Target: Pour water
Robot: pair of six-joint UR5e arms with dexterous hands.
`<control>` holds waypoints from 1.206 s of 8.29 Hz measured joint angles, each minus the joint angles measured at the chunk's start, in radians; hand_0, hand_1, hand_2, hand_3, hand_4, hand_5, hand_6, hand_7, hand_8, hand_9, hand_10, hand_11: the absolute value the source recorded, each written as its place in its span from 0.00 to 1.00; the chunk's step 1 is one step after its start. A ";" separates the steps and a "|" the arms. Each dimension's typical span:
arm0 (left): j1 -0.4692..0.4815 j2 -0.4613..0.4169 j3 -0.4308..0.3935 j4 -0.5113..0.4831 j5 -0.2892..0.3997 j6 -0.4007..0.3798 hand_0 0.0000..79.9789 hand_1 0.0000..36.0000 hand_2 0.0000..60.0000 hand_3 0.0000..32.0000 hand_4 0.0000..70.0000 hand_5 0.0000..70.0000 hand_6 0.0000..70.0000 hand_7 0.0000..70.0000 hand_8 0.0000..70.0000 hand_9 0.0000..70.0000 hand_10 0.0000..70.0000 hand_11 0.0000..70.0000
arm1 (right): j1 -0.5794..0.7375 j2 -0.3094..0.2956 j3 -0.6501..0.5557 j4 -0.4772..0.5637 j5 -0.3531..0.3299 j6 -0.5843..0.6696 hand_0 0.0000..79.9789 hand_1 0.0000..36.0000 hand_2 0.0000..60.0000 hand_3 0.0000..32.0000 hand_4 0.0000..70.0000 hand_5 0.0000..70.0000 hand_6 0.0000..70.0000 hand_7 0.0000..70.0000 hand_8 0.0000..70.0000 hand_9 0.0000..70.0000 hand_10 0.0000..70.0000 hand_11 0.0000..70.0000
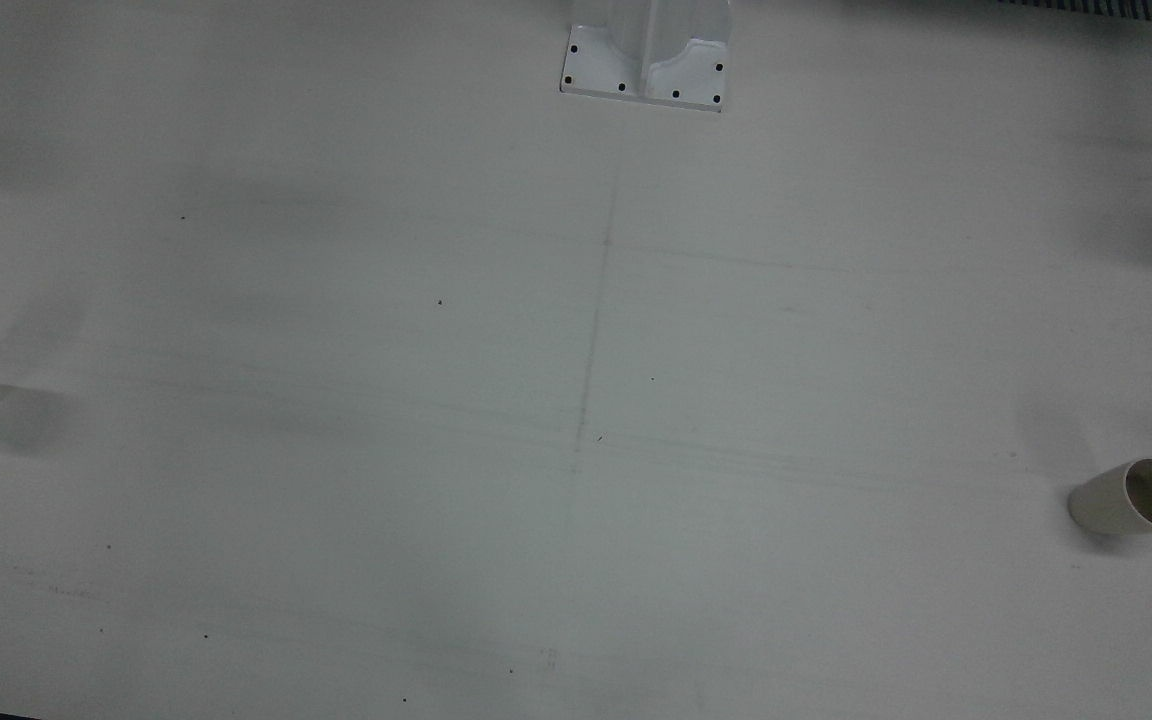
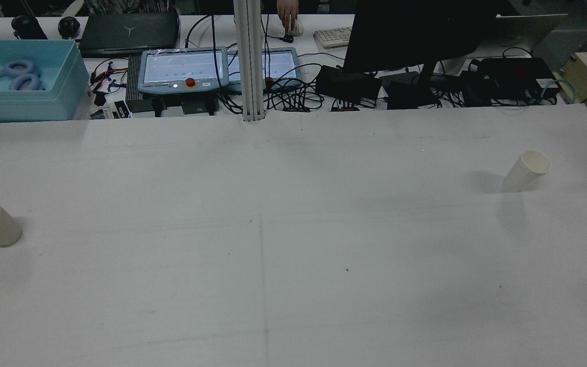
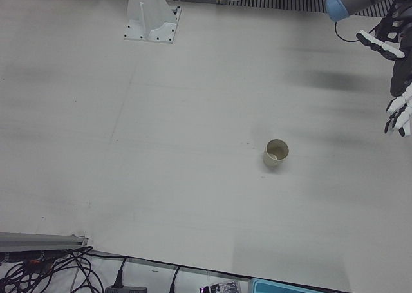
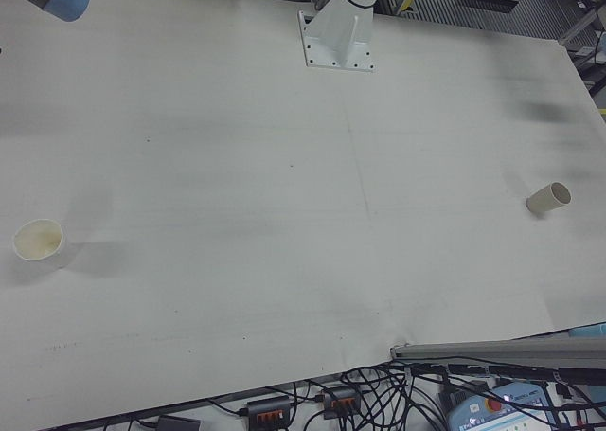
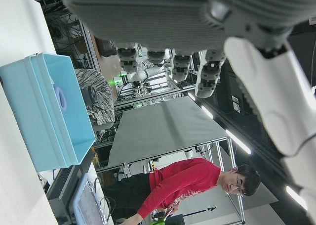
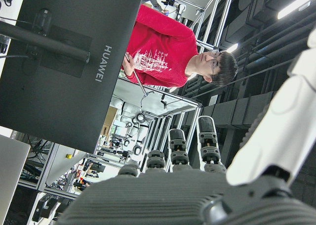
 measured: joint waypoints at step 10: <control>0.132 -0.089 0.453 -0.321 0.010 0.387 0.65 0.14 0.00 0.00 0.23 0.13 0.08 0.14 0.07 0.01 0.05 0.09 | -0.158 0.050 0.047 -0.095 0.038 -0.125 0.58 0.23 0.00 0.09 0.11 0.35 0.12 0.26 0.07 0.07 0.00 0.00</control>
